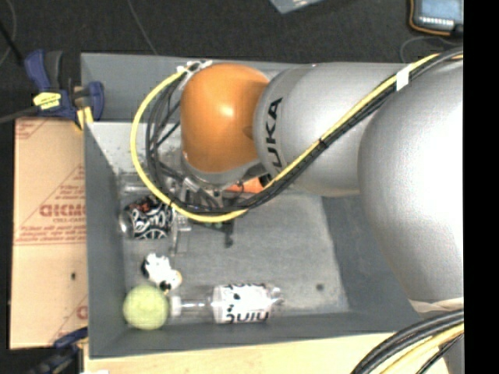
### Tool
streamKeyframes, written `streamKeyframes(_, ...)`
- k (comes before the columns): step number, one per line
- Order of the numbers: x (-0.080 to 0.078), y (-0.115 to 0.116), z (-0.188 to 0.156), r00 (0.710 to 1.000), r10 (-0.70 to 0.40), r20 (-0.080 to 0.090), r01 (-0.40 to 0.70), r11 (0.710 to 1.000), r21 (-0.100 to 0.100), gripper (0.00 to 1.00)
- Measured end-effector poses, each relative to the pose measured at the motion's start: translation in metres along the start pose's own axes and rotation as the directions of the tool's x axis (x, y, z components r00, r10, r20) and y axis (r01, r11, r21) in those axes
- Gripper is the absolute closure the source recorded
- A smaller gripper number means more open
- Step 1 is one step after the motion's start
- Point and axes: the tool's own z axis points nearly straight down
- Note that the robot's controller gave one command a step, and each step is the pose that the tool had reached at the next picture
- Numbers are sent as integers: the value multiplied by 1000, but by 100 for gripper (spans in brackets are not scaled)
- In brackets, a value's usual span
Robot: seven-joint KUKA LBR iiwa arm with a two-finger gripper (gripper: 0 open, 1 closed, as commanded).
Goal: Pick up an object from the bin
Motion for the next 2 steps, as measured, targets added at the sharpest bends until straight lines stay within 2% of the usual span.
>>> streamKeyframes(1, -1, -1, -5, 1000, 4, 7, -4, 1000, -1, 0)
streamKeyframes(2, -21, 0, 44, 1000, -8, 13, 8, 1000, -3, 0)
